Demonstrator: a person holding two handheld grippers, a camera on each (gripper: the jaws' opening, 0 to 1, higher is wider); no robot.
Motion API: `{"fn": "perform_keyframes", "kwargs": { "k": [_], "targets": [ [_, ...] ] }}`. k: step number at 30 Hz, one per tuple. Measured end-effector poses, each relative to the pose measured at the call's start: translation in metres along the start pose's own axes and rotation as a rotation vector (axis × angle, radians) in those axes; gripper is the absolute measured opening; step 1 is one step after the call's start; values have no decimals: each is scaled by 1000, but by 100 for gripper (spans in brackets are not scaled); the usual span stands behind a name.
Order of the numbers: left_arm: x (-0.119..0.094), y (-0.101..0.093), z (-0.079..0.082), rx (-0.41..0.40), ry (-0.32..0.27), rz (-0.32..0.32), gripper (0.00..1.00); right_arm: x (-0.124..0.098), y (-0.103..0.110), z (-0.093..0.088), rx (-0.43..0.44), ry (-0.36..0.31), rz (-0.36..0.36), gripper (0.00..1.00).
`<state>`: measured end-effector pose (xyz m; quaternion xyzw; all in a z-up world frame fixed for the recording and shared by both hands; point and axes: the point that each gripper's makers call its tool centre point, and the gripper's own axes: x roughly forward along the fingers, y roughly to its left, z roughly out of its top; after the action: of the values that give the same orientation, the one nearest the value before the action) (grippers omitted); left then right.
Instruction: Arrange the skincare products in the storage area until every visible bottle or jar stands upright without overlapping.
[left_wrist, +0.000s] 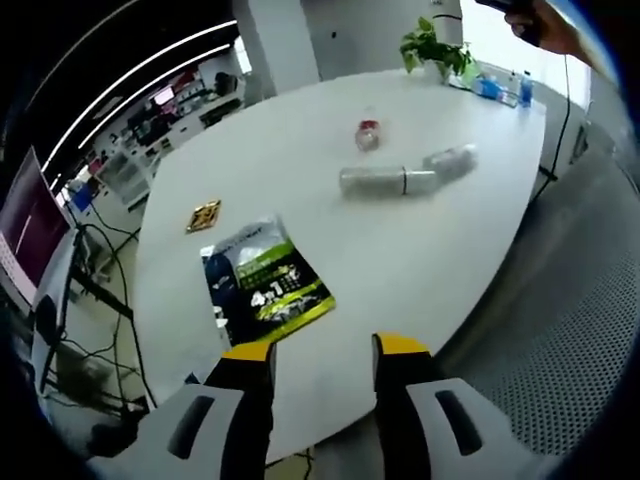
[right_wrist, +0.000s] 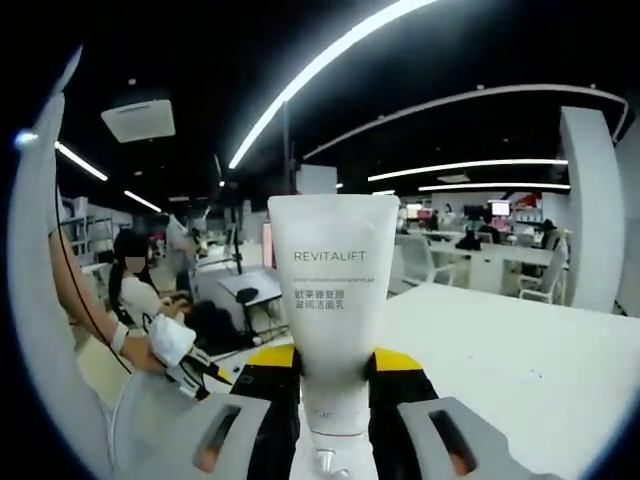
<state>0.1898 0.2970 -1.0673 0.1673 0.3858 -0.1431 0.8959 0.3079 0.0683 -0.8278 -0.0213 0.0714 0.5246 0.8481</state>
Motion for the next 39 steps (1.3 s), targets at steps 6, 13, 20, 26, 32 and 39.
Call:
{"fn": "perform_keyframes", "kwargs": {
  "k": [6, 13, 20, 26, 32, 39],
  "targets": [
    [-1, 6, 8, -31, -26, 23, 37, -6, 0, 3, -7, -4, 1, 17],
    [-18, -5, 68, -77, -201, 39, 41, -8, 3, 3, -14, -11, 0, 18],
    [-42, -56, 171, -205, -501, -105, 43, -9, 14, -1, -11, 1, 3, 18],
    [-63, -102, 241, -157, -671, -219, 42, -12, 24, -1, 31, -8, -3, 18],
    [-69, -124, 265, -114, -719, -247, 40, -9, 35, 0, 65, -2, 3, 18],
    [-75, -138, 285, -89, -752, -280, 23, -4, 50, -1, 69, 14, 15, 19]
  ]
}}
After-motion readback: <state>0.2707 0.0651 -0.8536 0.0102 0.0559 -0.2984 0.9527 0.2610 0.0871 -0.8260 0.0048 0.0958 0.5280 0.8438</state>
